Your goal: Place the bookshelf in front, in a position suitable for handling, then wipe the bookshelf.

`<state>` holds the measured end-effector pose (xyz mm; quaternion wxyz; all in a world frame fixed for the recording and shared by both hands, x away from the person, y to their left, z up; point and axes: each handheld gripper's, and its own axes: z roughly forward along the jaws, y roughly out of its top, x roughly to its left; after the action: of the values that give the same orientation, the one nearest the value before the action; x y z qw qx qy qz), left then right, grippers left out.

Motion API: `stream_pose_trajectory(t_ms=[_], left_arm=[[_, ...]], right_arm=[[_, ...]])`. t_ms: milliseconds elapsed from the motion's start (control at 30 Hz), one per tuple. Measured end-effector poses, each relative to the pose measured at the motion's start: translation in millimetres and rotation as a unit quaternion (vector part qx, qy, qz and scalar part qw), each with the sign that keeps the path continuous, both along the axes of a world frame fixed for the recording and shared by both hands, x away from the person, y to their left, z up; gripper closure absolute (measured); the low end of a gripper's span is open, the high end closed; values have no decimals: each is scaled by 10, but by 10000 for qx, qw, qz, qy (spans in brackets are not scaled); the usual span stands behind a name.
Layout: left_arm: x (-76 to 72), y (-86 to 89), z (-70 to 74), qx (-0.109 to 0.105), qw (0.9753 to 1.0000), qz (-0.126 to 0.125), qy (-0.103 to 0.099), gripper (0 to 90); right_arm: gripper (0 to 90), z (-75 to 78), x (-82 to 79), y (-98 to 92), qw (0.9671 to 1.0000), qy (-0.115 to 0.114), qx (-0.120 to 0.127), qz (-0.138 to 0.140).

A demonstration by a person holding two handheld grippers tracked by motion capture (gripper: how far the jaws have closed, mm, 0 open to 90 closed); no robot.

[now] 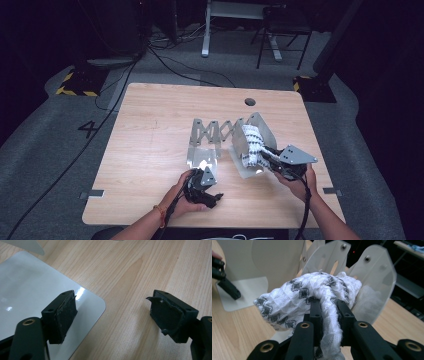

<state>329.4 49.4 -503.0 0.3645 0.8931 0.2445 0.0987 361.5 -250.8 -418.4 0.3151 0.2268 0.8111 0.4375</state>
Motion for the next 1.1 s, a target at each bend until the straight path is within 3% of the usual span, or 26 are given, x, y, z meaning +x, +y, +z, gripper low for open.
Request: stream_pose_trajectory(t_ms=[200, 367, 567, 700, 900, 1100], left_arm=[[-1, 0, 0, -8, 10000, -5, 7, 222], [2, 0, 0, -7, 10000, -36, 9, 225], [3, 0, 2, 5, 10000, -44, 27, 227], [1, -1, 3, 10, 10000, -38, 26, 227], [-3, -1, 2, -3, 10000, -42, 0, 233], [-2, 2, 2, 0, 10000, -59, 13, 233]], right_arm=[[784, 196, 19, 80, 9991, -403, -66, -62], [784, 312, 55, 127, 9980, -601, -187, -93], [785, 432, 136, 157, 9967, -762, -124, -240], [784, 373, 178, 182, 9970, -712, -215, -233], [784, 137, 146, 277, 9958, -618, -669, -34], [784, -90, 130, 335, 9952, -431, -869, 139]])
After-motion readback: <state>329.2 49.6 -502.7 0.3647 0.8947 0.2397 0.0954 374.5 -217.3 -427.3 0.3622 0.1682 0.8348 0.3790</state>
